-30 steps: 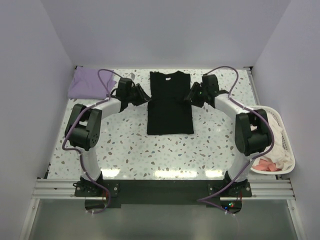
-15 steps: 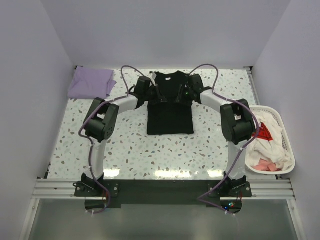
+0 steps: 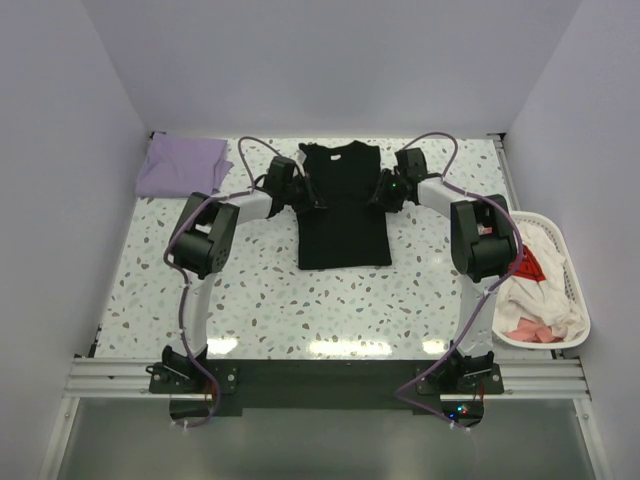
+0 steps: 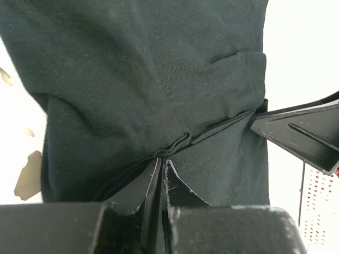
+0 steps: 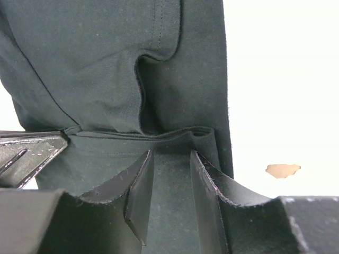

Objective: Fold and stack the t-shirts
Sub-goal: Fold the tshirt

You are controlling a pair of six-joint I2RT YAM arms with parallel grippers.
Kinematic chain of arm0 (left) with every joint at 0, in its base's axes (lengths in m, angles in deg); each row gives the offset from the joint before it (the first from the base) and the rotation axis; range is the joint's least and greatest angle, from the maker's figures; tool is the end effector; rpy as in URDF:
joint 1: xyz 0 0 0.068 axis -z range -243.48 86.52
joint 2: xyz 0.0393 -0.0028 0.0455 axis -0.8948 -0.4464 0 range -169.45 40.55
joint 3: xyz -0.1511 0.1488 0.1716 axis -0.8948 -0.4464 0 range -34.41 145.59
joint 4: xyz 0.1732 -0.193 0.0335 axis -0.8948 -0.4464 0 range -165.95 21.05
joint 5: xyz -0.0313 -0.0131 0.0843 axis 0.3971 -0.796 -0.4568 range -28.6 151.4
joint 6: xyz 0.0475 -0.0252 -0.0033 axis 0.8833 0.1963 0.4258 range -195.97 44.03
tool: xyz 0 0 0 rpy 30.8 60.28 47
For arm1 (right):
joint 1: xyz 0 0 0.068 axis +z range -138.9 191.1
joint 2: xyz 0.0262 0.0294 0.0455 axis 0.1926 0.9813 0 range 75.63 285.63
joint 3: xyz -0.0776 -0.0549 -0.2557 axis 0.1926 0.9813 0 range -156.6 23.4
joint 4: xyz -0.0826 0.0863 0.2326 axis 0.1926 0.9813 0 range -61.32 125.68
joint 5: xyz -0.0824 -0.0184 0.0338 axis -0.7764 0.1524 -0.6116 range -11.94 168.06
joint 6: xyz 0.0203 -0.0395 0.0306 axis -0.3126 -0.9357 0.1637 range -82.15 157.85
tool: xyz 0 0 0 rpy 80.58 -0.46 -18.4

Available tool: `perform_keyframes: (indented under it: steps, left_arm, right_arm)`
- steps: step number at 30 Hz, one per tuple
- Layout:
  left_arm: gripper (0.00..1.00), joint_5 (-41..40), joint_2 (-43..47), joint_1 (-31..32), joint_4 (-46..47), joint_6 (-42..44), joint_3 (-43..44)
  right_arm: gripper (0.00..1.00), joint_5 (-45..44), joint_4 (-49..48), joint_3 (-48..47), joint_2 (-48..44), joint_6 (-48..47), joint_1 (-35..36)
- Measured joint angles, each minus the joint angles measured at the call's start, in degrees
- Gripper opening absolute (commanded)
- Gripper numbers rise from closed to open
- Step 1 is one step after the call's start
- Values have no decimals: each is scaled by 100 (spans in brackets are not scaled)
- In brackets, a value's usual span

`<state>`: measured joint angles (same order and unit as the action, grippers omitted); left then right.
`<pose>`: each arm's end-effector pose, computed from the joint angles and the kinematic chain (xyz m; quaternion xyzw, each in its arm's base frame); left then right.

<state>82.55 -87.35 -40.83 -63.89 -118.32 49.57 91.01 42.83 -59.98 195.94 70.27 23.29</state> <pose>0.4416 -0.1981 0.1280 -0.0736 0.8872 -0.3676 0.2690 0.4416 0.1035 0.1574 0.1276 0.9289 0.2240 0.2659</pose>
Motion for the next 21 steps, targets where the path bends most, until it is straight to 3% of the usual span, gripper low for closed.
perform_keyframes:
  steps: [9,21]
  left_arm:
    - [20,42,345,-229,9,20,-278]
    - [17,96,1141,-442,345,11,-942]
  right_arm:
    - [38,9,20,0,0,0,-7]
    - [38,9,28,0,0,-2,-11]
